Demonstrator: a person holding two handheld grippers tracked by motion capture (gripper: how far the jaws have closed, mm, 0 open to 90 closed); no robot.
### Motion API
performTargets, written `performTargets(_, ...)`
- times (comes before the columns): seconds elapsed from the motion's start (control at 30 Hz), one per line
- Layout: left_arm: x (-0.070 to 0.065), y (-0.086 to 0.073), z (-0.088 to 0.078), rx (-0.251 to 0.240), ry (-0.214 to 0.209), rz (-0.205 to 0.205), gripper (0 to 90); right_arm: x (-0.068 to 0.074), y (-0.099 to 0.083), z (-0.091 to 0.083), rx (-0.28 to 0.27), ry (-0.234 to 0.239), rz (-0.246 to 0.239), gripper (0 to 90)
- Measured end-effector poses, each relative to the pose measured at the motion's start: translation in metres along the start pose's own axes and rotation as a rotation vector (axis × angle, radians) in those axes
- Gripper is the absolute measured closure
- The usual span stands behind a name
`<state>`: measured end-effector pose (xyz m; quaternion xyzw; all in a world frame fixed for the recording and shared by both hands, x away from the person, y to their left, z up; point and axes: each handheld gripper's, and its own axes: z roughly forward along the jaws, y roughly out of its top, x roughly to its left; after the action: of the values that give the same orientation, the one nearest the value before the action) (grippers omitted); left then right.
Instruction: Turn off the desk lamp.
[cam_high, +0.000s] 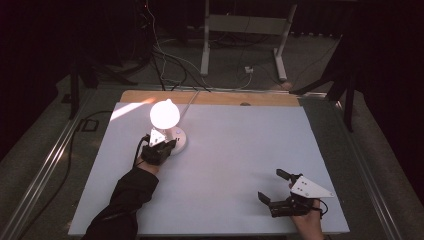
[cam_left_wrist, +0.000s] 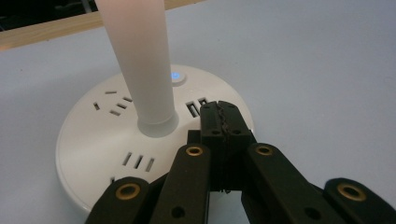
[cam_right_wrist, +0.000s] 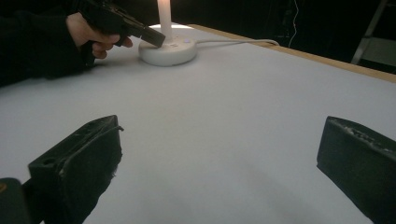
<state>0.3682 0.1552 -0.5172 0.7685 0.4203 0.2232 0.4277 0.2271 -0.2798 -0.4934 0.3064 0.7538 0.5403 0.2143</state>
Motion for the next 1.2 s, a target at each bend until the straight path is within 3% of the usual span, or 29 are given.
performTargets(0.4, -0.0002, -0.0002, 0.0022, 0.000, 0.001, 0.020, 90.0, 0.0002, -0.0001, 0.0001, 0.003, -0.001, -0.001, 0.0)
performTargets(0.8, 0.0028, 0.0057, -0.0042, -0.023, 0.004, -0.014, 90.0, 0.0002, 0.0001, -0.0002, 0.002, -0.001, 0.000, 0.0)
performTargets(1.2, 0.0018, 0.0014, 0.0016, 0.008, -0.007, -0.005, 90.0, 0.0000, -0.0001, 0.0003, 0.004, 0.001, -0.004, 0.0)
